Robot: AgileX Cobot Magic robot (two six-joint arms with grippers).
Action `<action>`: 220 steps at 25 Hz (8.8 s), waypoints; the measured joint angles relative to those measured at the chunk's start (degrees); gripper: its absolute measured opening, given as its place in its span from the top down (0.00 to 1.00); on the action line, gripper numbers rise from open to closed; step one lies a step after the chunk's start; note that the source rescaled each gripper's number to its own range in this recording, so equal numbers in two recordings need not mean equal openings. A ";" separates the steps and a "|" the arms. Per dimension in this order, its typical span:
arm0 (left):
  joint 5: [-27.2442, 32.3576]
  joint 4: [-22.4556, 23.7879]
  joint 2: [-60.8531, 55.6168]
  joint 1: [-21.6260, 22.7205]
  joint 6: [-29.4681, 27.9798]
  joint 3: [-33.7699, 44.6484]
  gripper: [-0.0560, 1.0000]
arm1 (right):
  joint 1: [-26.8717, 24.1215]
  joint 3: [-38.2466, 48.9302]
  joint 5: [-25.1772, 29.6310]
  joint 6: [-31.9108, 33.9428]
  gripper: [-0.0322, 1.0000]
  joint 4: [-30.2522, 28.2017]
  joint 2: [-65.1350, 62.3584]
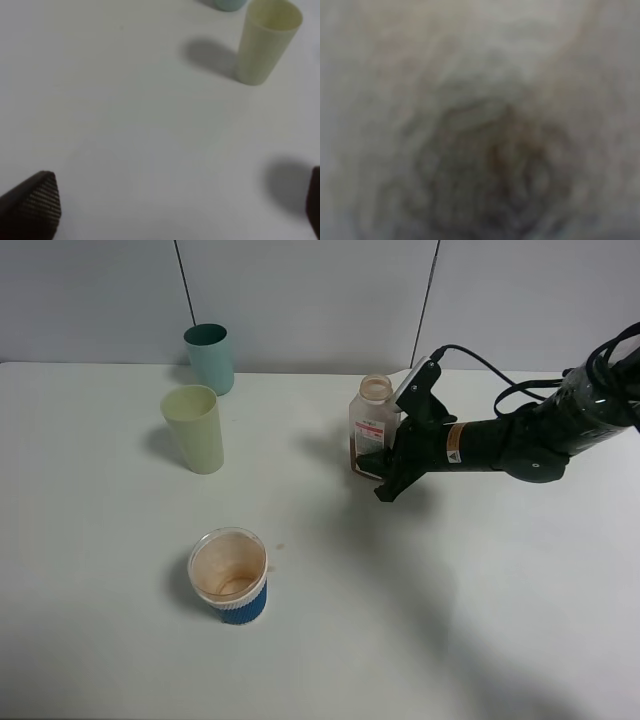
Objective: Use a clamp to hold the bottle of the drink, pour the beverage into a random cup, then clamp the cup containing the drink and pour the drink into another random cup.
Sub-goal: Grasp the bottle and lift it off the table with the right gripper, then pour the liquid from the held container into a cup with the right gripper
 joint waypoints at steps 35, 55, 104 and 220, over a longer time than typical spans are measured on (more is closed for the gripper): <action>0.00 0.00 0.00 0.00 0.00 0.00 0.02 | 1.15 -0.06 3.59 0.12 0.93 8.58 -6.26; 0.00 0.00 0.00 0.00 0.00 0.00 0.02 | 7.82 -14.24 14.58 0.37 0.93 12.13 -6.37; 0.00 0.00 -0.04 0.00 0.00 0.00 0.02 | 20.47 -44.52 44.92 0.07 0.93 13.41 3.98; 0.00 0.00 -0.04 0.00 0.04 0.00 0.02 | 27.95 -64.89 70.17 -43.04 0.94 12.49 15.41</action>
